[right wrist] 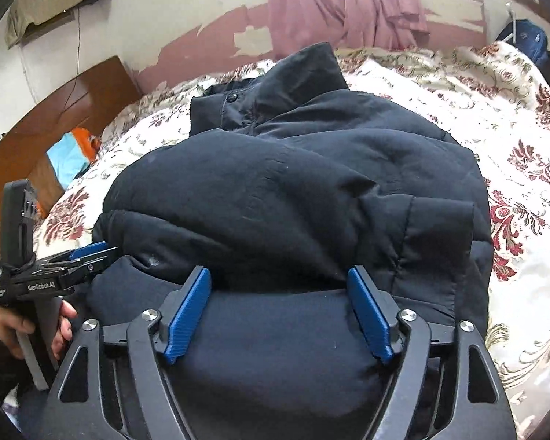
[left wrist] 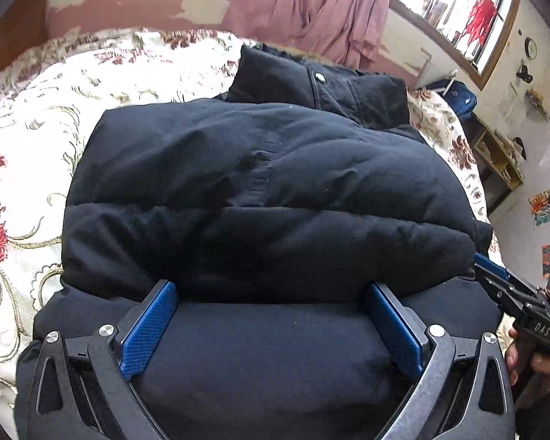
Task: Fold large clothes
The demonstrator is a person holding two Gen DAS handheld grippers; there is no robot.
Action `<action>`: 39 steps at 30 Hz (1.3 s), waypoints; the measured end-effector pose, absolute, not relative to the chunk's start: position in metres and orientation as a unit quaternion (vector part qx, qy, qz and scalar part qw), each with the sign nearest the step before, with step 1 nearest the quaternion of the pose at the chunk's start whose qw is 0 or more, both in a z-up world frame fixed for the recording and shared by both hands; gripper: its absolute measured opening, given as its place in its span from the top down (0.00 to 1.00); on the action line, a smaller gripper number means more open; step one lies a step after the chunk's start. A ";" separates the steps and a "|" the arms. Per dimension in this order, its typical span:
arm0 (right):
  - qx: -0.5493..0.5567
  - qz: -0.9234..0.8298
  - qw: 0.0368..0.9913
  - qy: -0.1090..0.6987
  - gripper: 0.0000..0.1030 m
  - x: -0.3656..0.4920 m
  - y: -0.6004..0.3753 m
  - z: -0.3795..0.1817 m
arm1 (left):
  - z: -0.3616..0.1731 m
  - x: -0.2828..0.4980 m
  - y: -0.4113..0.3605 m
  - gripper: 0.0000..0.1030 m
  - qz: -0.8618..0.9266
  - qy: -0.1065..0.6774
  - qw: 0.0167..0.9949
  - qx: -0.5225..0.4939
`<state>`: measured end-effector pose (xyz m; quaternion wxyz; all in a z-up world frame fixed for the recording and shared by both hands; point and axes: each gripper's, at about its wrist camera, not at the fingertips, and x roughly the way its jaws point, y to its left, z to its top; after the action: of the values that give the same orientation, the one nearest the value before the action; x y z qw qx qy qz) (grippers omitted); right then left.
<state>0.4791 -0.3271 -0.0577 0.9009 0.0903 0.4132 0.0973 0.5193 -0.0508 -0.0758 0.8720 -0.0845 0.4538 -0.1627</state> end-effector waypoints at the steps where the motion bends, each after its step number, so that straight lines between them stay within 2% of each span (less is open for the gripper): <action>1: 0.094 0.105 0.895 0.423 0.26 0.481 -0.330 -0.052 | -0.073 0.521 -0.050 0.00 -0.168 0.467 0.864 -0.081; 5: 0.090 0.101 0.876 0.462 0.12 0.496 -0.341 -0.035 | -0.058 0.537 -0.039 0.00 -0.191 0.526 0.823 -0.098; 9: 0.078 0.073 0.868 0.484 0.11 0.529 -0.352 -0.014 | -0.039 0.567 -0.021 0.00 -0.165 0.549 0.808 -0.137; 17: 0.084 0.035 0.906 0.414 0.11 0.626 -0.349 0.038 | 0.011 0.664 -0.004 0.00 -0.091 0.447 0.871 -0.181; 23: 0.122 0.008 0.909 0.398 0.12 0.695 -0.345 0.036 | 0.016 0.714 -0.031 0.00 -0.075 0.411 0.899 -0.130; 28: 0.130 -0.009 0.903 0.410 0.38 0.726 -0.346 0.013 | 0.002 0.747 -0.052 0.00 -0.068 0.413 0.903 -0.093; 32: 0.134 -0.005 0.895 0.425 0.47 0.741 -0.348 -0.008 | -0.016 0.767 -0.055 0.02 -0.069 0.431 0.892 -0.120; 33: 0.137 -0.001 0.895 0.425 0.55 0.742 -0.350 -0.010 | -0.019 0.769 -0.056 0.05 -0.070 0.432 0.890 -0.129; 34: 0.140 0.004 0.896 0.422 0.65 0.741 -0.352 -0.011 | -0.022 0.770 -0.056 0.12 -0.073 0.431 0.888 -0.140; 35: 0.144 0.012 0.898 0.416 0.69 0.739 -0.351 -0.011 | -0.025 0.770 -0.056 0.17 -0.078 0.430 0.887 -0.149; 36: 0.139 0.018 0.901 0.409 0.75 0.735 -0.348 -0.009 | -0.027 0.770 -0.057 0.31 -0.087 0.430 0.885 -0.159; 37: 0.131 0.019 0.905 0.405 0.82 0.732 -0.346 -0.007 | -0.029 0.770 -0.058 0.51 -0.095 0.431 0.882 -0.165; 38: 0.123 0.022 0.907 0.401 0.84 0.728 -0.344 -0.004 | -0.031 0.770 -0.061 0.63 -0.105 0.434 0.879 -0.165; 39: 0.113 0.025 0.910 0.397 0.87 0.724 -0.342 -0.001 | -0.032 0.769 -0.062 0.82 -0.112 0.434 0.879 -0.163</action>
<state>0.7240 -0.3416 -0.0013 0.9105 0.1128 0.3971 0.0254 0.7692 -0.0622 -0.0315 0.8788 -0.1626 0.4343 -0.1124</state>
